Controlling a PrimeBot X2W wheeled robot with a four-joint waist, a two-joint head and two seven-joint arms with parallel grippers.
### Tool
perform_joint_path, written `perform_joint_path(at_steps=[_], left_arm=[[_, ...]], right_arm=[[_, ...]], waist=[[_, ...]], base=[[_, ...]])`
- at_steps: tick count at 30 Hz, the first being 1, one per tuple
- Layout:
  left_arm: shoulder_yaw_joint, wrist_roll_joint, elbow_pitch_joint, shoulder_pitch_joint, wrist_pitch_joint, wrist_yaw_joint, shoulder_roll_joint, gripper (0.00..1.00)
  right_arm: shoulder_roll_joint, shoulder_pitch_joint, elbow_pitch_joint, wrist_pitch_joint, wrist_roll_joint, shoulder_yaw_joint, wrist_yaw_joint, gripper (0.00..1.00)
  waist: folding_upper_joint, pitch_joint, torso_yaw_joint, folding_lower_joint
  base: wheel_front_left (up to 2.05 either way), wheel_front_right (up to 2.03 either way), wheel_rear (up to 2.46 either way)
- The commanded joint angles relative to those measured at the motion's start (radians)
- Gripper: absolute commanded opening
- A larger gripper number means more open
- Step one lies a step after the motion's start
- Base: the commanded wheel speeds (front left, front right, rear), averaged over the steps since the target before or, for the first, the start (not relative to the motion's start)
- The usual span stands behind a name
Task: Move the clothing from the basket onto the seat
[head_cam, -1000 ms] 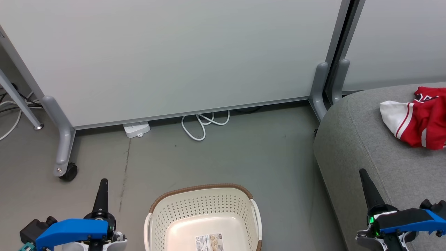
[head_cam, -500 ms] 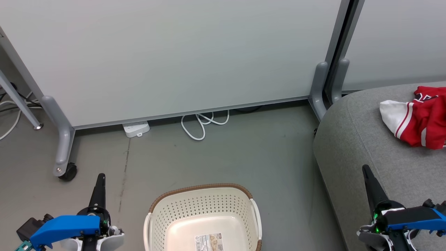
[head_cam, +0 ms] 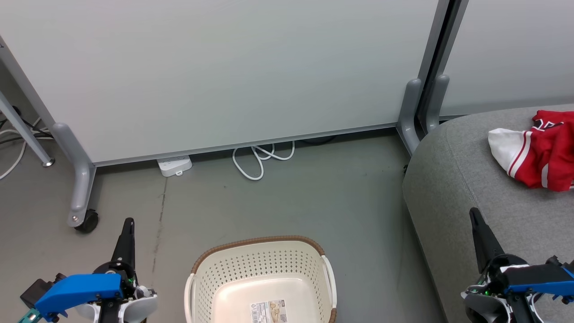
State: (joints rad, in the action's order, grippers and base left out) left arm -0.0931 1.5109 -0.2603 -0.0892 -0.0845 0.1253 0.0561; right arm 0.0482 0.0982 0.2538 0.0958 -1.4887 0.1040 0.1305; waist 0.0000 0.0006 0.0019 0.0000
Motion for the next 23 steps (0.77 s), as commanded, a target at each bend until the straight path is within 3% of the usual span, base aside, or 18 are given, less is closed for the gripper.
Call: perform_joint_path(at_steps=[1,23], left_arm=[[-0.010,0.019,0.008,-0.019,-0.007,0.008,-0.002,0.00],[-0.025,0.102,0.017,-0.026,-0.034,0.010,-0.007,0.00]], right_arm=[[0.003,0.012,-0.006,0.006,-0.026,0.003,0.000,0.00],[0.004,0.017,-0.010,0.021,-0.125,0.012,0.000,0.00]], waist=[[0.0000,0.000,0.000,0.0000],[0.0000,0.002,-0.002,0.0000]], base=[[0.00,0.00,0.00],[0.00,0.00,0.00]])
